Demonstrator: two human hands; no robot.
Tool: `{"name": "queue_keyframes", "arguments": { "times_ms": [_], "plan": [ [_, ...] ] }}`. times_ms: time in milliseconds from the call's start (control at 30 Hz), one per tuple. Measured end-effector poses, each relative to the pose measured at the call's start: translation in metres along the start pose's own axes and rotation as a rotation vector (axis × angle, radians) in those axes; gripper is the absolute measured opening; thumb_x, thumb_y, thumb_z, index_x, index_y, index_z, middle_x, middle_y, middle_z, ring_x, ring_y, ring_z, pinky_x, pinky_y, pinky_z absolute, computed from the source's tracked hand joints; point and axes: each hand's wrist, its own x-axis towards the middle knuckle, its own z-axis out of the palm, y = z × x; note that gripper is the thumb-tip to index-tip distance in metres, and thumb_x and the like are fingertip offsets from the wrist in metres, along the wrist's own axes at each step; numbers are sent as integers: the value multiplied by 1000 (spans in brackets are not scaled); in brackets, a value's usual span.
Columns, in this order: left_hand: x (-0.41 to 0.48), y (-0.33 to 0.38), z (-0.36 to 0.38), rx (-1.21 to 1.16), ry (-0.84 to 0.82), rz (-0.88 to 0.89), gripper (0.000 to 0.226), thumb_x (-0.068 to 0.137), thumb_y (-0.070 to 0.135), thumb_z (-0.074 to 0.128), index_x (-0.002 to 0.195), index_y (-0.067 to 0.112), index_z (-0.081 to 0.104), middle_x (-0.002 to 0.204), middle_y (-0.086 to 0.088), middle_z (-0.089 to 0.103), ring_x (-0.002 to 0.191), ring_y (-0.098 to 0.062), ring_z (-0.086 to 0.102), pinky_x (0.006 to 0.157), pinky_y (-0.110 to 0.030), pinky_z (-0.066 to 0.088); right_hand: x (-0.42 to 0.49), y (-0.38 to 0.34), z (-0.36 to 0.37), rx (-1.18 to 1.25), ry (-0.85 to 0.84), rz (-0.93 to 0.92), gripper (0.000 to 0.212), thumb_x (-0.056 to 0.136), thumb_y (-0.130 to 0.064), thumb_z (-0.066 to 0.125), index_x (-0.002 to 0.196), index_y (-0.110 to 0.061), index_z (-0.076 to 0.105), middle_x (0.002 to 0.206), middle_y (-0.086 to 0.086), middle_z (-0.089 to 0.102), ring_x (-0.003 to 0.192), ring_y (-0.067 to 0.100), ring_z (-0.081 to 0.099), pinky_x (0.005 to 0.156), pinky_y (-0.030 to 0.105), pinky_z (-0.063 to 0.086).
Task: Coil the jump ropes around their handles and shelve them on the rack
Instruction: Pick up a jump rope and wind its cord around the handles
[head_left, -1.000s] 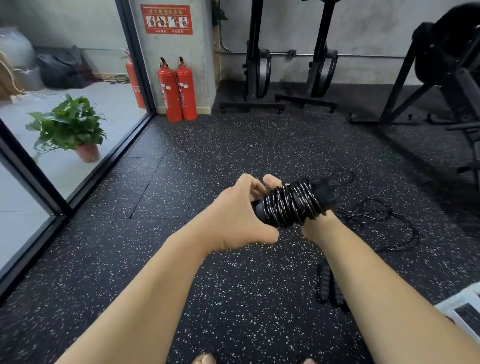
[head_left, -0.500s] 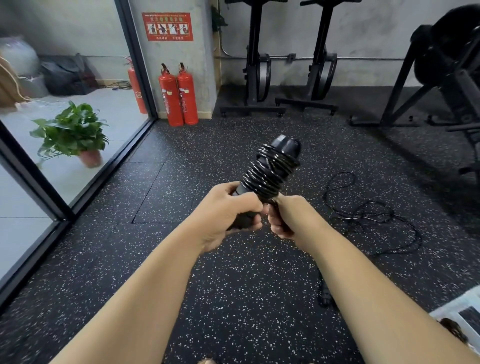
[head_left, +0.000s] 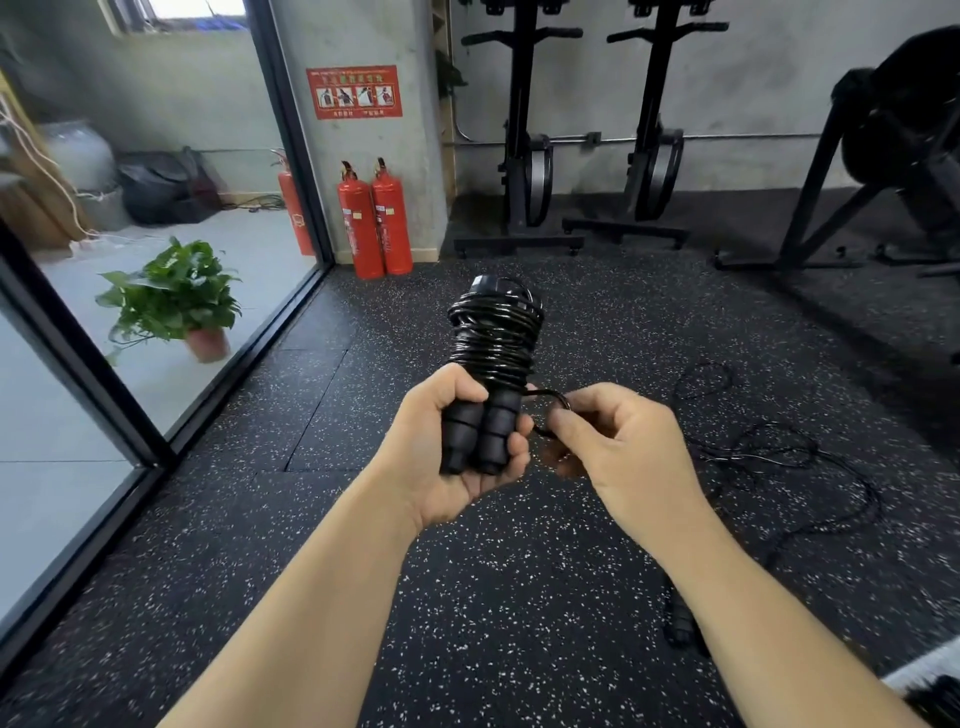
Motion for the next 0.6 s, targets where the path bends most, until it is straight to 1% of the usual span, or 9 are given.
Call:
{"name": "queue_keyframes", "arguments": {
  "times_ms": [33, 100, 200, 267, 333, 400, 467, 533, 600],
  "plan": [
    [0, 0, -1, 2, 5, 6, 76, 63, 28, 54, 131, -7, 55, 79, -16, 60, 56, -20, 55, 51, -29, 55, -1, 1, 0, -49, 33, -40, 9, 89, -16, 65, 82, -22, 66, 67, 2, 70, 57, 13, 65, 59, 30, 55],
    [0, 0, 0, 16, 14, 17, 73, 62, 31, 53, 124, -7, 59, 77, -16, 61, 56, -21, 56, 50, -29, 55, -2, 3, 1, -184, 78, -135, 7, 90, -21, 65, 83, -24, 65, 67, -4, 67, 61, 13, 64, 62, 36, 56],
    [0, 0, 3, 58, 39, 34, 68, 62, 31, 53, 118, -5, 62, 76, -16, 62, 55, -22, 56, 50, -28, 54, -4, 5, 3, -384, 106, -297, 5, 91, -23, 64, 87, -20, 64, 69, -9, 64, 63, 13, 61, 61, 41, 52],
    [1, -2, 5, 89, 58, 44, 53, 70, 28, 53, 112, -2, 63, 79, -16, 63, 55, -22, 57, 50, -28, 54, -5, 5, 5, -531, 121, -438, 7, 91, -22, 64, 87, -16, 63, 74, -6, 63, 64, 19, 60, 59, 42, 50],
    [3, -4, 5, 131, 83, 72, 32, 82, 25, 48, 101, 3, 62, 79, -13, 63, 56, -23, 58, 52, -27, 53, -6, 5, 7, -655, 113, -550, 11, 92, -20, 63, 83, -14, 60, 73, -4, 60, 58, 22, 57, 51, 41, 48],
    [4, -6, 6, 189, 94, 98, 25, 87, 25, 45, 93, 6, 61, 75, -11, 63, 54, -22, 57, 53, -27, 50, -6, 3, 9, -715, 101, -590, 15, 92, -23, 57, 80, -14, 57, 70, -4, 56, 51, 22, 53, 45, 40, 45],
    [4, -8, 7, 256, 99, 119, 24, 89, 23, 43, 84, 8, 61, 70, -9, 61, 52, -20, 56, 55, -28, 47, -6, 2, 11, -742, 108, -612, 18, 89, -26, 52, 77, -14, 57, 67, -4, 54, 47, 21, 50, 41, 40, 43],
    [4, -10, 9, 307, 92, 127, 25, 90, 22, 42, 79, 10, 61, 67, -8, 60, 51, -19, 55, 55, -28, 46, -6, 2, 13, -720, 108, -608, 20, 89, -26, 52, 76, -13, 57, 66, -4, 54, 48, 21, 50, 42, 41, 44],
    [5, -12, 11, 331, 90, 127, 24, 90, 22, 43, 78, 10, 60, 65, -7, 59, 50, -17, 54, 51, -25, 46, -5, 2, 15, -655, 87, -569, 21, 90, -25, 54, 76, -11, 58, 68, -3, 55, 53, 21, 52, 47, 43, 46]
  ]
}}
